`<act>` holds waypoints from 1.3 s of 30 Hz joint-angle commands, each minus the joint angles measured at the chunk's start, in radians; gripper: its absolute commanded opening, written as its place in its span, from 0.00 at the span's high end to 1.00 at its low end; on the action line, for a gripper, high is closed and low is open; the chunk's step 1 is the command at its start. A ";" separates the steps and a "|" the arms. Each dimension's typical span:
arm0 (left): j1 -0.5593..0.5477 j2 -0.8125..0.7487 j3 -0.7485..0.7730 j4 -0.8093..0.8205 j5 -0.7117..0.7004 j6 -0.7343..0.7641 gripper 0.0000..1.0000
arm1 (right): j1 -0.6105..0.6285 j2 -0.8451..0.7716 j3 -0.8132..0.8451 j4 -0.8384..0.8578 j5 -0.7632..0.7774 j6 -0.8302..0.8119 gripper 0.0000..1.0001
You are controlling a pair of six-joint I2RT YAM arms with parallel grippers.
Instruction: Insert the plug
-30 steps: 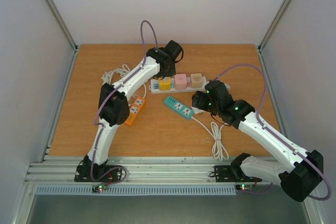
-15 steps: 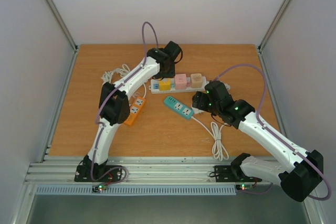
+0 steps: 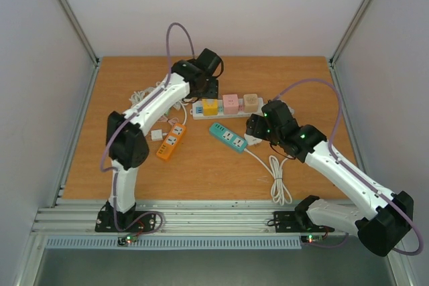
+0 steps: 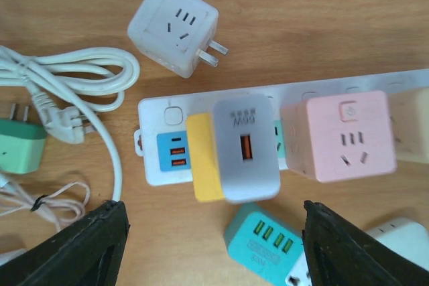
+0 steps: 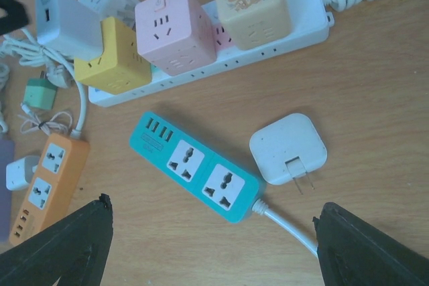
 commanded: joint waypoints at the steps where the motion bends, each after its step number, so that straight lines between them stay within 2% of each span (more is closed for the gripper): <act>1: 0.002 -0.171 -0.133 0.142 -0.009 0.041 0.27 | 0.000 0.025 0.057 -0.027 0.039 -0.051 0.17; 6: 0.002 -0.412 -0.402 0.320 -0.001 0.068 0.27 | 0.003 0.081 0.105 -0.037 0.001 -0.110 0.17; 9: 0.002 -0.556 -0.619 0.423 0.005 0.065 0.27 | 0.019 0.126 0.128 -0.042 -0.019 -0.128 0.17; 13: 0.006 -0.735 -0.863 0.494 0.032 0.042 0.24 | 0.068 0.180 0.160 -0.045 -0.028 -0.141 0.17; 18: 0.066 -0.859 -1.096 0.519 0.025 -0.021 0.25 | 0.149 0.261 0.200 -0.043 -0.019 -0.146 0.18; 21: 0.136 -0.896 -1.201 0.552 0.043 -0.075 0.33 | 0.204 0.322 0.232 -0.034 -0.026 -0.157 0.18; 25: 0.250 -0.892 -1.278 0.609 0.122 -0.147 0.41 | 0.265 0.391 0.263 -0.027 -0.013 -0.138 0.20; 30: 0.286 -0.771 -1.253 0.638 0.079 -0.173 0.35 | 0.284 0.433 0.258 -0.007 -0.026 -0.102 0.21; 34: 0.305 -0.627 -1.216 0.666 0.030 -0.176 0.36 | 0.288 0.445 0.256 -0.007 -0.023 -0.092 0.23; 39: 0.327 -0.550 -1.183 0.698 0.051 -0.166 0.37 | 0.291 0.438 0.248 -0.010 -0.014 -0.091 0.23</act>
